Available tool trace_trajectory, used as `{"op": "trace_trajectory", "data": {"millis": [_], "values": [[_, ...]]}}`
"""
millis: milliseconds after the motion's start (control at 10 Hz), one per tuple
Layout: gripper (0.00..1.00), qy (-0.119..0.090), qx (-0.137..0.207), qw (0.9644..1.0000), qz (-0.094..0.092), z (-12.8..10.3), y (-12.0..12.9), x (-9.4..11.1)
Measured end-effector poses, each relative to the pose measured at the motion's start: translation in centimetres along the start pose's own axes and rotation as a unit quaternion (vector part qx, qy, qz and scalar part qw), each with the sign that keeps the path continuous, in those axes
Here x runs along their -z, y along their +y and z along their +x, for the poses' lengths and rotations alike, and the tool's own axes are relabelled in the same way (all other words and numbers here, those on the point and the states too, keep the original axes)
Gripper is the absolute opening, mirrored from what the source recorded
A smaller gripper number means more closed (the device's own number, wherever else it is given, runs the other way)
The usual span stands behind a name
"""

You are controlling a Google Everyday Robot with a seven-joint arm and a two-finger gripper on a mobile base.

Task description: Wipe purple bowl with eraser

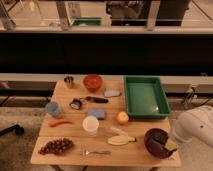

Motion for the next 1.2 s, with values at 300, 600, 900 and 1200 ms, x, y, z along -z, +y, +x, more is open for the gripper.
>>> {"op": "trace_trajectory", "data": {"millis": [300, 600, 900, 1200], "values": [[0.0, 0.0, 0.012, 0.9999, -0.006, -1.2, 0.3, -0.5], [0.0, 0.0, 0.02, 0.9998, -0.009, -1.8, 0.8, -0.6], [0.0, -0.002, 0.028, 0.9995, -0.009, -1.7, 1.8, -0.2], [0.0, 0.004, 0.035, 0.9993, -0.013, -0.8, 3.8, 0.4]]}}
